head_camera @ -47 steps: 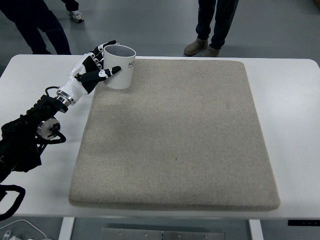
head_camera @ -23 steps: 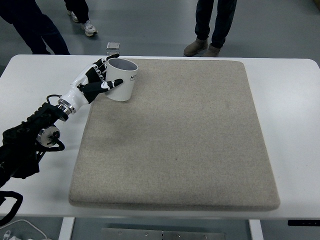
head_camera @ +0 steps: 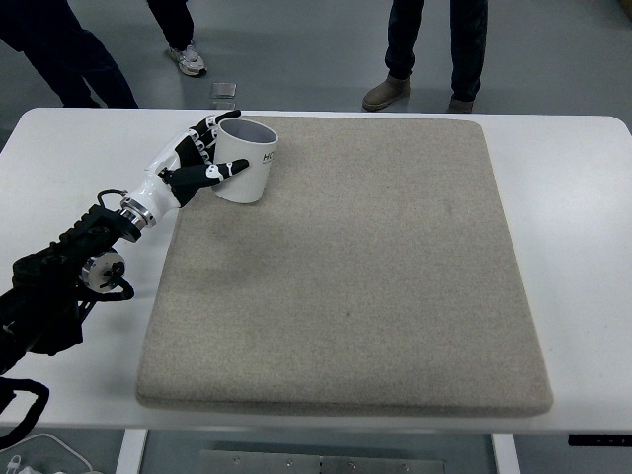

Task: Upright white cup

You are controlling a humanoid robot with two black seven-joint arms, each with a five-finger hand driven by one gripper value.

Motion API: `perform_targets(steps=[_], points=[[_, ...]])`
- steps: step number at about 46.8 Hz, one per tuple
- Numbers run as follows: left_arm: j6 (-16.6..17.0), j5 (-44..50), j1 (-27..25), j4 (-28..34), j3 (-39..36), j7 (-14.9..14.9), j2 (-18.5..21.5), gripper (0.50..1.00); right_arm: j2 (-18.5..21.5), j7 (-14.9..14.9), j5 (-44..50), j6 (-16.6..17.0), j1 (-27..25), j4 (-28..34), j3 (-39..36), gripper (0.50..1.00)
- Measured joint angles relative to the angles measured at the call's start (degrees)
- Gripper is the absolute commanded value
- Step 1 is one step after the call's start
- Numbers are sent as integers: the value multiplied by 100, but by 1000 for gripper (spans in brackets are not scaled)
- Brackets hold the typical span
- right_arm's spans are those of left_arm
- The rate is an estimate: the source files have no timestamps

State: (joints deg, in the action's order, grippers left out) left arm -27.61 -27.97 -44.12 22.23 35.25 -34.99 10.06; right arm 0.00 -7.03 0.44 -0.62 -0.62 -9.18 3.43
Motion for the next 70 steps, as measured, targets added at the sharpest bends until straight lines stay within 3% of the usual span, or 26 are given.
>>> perform_targets(steps=[35, 51, 54, 61, 70], points=[[189, 2, -62, 1, -122, 0, -28, 731, 0, 0, 1, 0, 1, 0, -18, 930], [451, 2, -54, 9, -149, 0, -30, 891, 0, 0, 1, 0, 1, -1, -10, 930], [459, 2, -53, 9, -149, 0, -30, 951, 0, 1, 1, 0, 1, -3, -10, 930], [459, 2, -53, 10, -150, 0, -39, 983, 0, 1, 1, 0, 1, -5, -12, 930], [459, 1, -53, 18, -150, 0, -38, 990, 0, 1, 1, 0, -3, -5, -18, 930]])
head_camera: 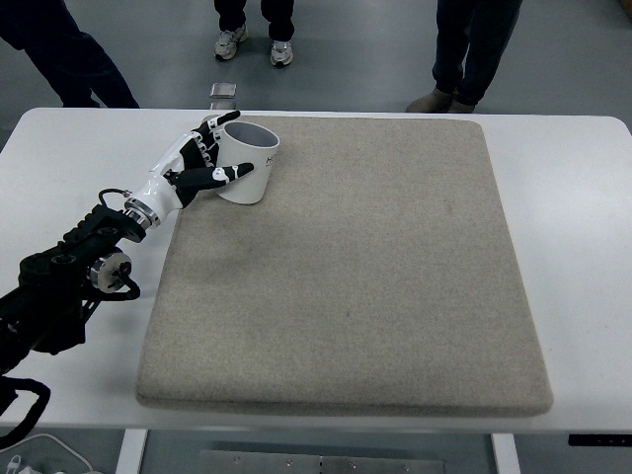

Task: Upright white cup

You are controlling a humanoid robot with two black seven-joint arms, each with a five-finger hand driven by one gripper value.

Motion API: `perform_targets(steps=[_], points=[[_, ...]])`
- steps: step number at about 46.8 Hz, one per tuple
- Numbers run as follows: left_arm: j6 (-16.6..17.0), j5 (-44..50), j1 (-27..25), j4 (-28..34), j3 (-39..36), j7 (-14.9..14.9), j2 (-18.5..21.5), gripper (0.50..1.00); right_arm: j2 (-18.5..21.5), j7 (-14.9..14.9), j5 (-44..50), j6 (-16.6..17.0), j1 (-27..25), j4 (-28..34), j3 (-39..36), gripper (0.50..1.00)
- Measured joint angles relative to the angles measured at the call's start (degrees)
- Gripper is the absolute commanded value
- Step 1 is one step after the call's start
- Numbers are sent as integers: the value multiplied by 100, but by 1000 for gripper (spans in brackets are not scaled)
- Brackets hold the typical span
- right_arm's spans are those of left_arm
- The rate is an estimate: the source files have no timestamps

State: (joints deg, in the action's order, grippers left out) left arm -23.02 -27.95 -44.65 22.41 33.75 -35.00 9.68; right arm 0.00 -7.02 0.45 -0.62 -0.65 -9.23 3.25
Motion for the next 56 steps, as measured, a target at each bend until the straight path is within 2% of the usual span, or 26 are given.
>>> perform_targets(steps=[31, 56], points=[[-24, 9, -24, 43, 2, 0, 42, 992, 0, 0, -1, 1, 4, 0, 8, 930], [-88, 19, -244, 71, 9, 0, 69, 992, 0, -1, -2, 25, 3, 0, 9, 930]])
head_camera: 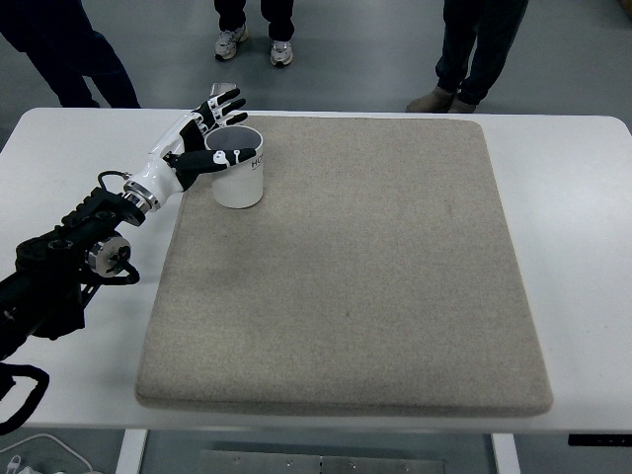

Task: Upright white cup

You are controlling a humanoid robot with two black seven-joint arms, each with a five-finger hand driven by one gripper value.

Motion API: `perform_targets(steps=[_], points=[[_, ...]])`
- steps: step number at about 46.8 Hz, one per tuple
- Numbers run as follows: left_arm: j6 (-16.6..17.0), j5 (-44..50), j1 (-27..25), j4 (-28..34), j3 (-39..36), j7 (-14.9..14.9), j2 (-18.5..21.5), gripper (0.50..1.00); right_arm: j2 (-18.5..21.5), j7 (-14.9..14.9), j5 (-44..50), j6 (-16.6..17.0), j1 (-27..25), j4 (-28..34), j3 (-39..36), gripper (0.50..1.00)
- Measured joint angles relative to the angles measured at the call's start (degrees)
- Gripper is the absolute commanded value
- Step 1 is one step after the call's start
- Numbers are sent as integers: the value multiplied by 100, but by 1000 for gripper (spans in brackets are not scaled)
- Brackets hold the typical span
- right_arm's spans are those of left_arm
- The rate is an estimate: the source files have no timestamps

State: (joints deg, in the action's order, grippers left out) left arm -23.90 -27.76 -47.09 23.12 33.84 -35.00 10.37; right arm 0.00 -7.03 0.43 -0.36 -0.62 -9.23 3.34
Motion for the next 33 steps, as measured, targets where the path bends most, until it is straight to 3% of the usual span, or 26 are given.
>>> perform_targets(steps=[33], points=[[-149, 49, -176, 0, 44, 0, 10, 992, 0, 0, 0, 13, 1, 0, 0, 930]])
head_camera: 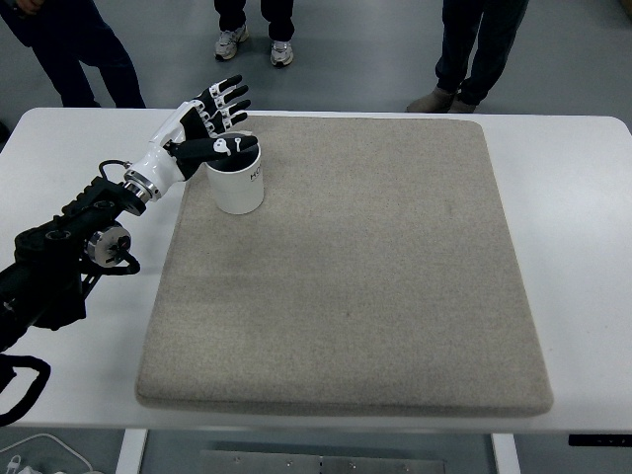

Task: Upright white cup

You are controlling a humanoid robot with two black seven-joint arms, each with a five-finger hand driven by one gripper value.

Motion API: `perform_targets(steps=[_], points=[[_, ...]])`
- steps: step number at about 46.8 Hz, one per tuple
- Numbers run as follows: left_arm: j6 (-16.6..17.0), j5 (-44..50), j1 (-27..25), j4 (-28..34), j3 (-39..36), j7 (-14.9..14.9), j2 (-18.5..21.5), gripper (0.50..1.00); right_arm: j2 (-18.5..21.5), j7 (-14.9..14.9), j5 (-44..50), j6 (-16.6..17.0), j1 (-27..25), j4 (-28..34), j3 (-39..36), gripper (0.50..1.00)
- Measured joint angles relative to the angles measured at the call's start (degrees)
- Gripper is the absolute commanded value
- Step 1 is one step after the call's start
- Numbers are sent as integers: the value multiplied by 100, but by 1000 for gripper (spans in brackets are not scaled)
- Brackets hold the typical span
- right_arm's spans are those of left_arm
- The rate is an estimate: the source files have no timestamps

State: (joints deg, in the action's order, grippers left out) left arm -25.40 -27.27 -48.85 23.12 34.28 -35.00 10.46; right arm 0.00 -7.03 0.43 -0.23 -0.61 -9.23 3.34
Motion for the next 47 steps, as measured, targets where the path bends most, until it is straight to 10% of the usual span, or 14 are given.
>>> perform_targets(steps=[47], points=[[34, 1326, -934, -257, 47, 0, 53, 981, 0, 7, 0, -10, 87, 0, -9, 930]])
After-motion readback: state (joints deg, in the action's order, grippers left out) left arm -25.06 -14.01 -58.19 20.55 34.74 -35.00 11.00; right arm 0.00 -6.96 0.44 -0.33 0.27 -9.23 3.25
